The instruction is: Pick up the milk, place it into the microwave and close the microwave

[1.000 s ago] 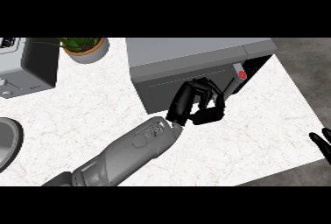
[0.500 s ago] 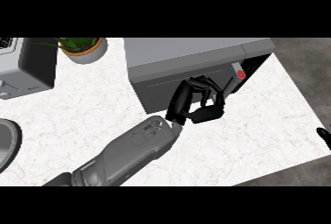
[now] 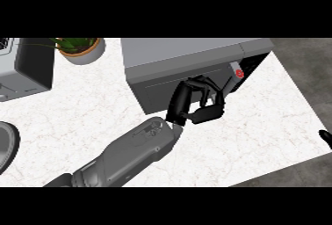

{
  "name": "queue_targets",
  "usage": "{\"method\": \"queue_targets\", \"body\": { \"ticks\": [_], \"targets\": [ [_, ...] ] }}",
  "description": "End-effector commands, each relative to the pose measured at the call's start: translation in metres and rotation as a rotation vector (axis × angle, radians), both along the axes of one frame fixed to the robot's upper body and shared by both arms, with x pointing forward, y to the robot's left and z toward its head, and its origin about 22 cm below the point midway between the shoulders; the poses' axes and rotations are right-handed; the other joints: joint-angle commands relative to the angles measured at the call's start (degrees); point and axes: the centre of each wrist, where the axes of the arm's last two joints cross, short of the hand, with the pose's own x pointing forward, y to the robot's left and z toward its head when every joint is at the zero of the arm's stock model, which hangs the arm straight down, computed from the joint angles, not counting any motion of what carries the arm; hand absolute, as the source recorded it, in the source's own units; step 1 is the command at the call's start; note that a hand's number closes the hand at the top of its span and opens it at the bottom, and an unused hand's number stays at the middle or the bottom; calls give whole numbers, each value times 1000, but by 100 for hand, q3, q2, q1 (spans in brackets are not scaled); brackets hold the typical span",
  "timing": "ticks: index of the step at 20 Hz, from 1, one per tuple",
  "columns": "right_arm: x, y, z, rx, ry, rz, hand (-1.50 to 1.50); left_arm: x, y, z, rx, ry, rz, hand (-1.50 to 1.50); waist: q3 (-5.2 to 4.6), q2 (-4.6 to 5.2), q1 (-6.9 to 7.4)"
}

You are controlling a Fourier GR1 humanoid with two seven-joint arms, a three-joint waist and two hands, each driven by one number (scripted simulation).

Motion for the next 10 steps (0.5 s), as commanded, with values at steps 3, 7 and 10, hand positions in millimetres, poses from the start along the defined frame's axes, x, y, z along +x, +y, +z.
{"method": "queue_targets", "body": {
  "ticks": [3,7,10],
  "targets": [
    [0,5,5,-3,-4,58,-150,29,12,7,-1,-6,132,150,-9,106,-35],
    [0,6,8,10,-12,84,-150,29,11,7,-10,-13,138,150,-6,108,-69],
    [0,7,11,-1,-22,92,-150,29,13,3,-9,-20,142,150,-11,150,-77]
  ]
}}
